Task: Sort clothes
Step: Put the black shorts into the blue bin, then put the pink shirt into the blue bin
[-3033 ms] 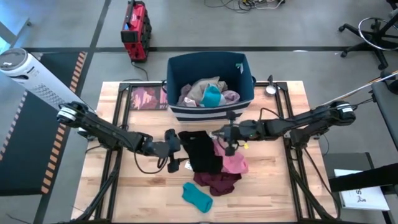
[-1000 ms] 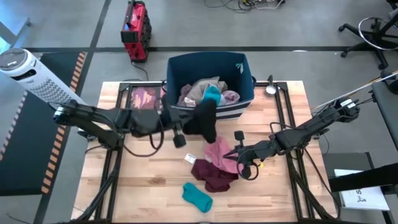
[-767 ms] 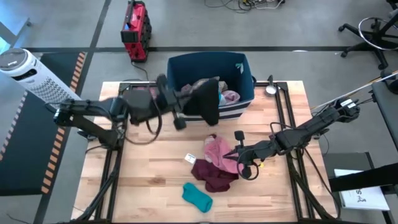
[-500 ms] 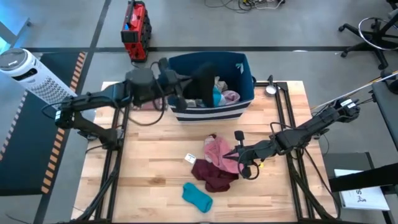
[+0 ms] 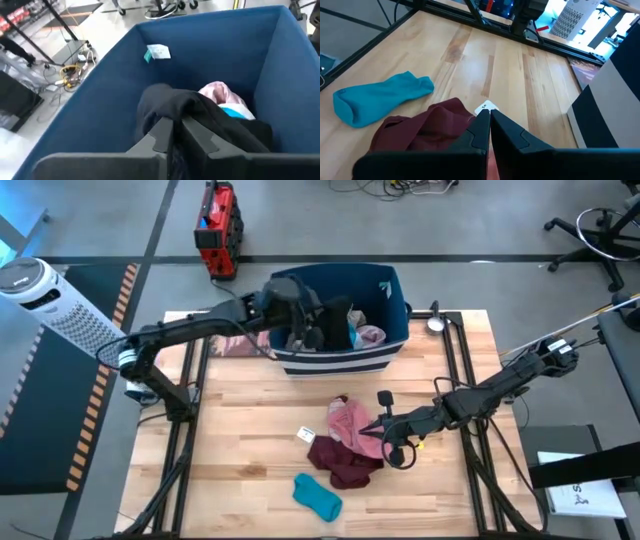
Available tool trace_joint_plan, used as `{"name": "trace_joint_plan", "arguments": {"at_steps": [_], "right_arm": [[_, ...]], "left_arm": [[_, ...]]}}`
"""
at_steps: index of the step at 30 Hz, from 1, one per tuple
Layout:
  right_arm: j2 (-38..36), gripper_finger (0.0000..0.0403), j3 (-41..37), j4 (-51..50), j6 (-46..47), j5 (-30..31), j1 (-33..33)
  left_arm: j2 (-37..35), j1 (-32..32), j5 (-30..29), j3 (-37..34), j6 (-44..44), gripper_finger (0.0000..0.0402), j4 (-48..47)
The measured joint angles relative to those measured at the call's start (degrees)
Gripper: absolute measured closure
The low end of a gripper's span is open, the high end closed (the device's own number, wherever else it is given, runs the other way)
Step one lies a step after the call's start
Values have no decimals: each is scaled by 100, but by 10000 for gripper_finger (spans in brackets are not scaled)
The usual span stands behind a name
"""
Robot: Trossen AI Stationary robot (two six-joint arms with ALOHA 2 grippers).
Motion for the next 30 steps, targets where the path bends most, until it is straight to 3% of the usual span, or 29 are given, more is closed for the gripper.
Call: {"name": "trace_joint_plan", "arguments": {"at_steps": [8,17,21,26,30], "right_arm": [[0,403,-22,-4,4,2,0],[0,403,-46,-61,61,3,0],[0,403,-71,-61,61,2,0],[0,403,-77,-83,407,2,-2],[27,403,-83,-240,593,0,-2]], "left_arm": [[110,-82,2,386,159,295,9],[-439,-394,62,360,137,180,-606],[-817,-990,122,137,159,168,-581],[-1289,-1902,110,-442,-95,184,-364],[-1598,-2639,-398,-1205,-409,201,-29]]}}
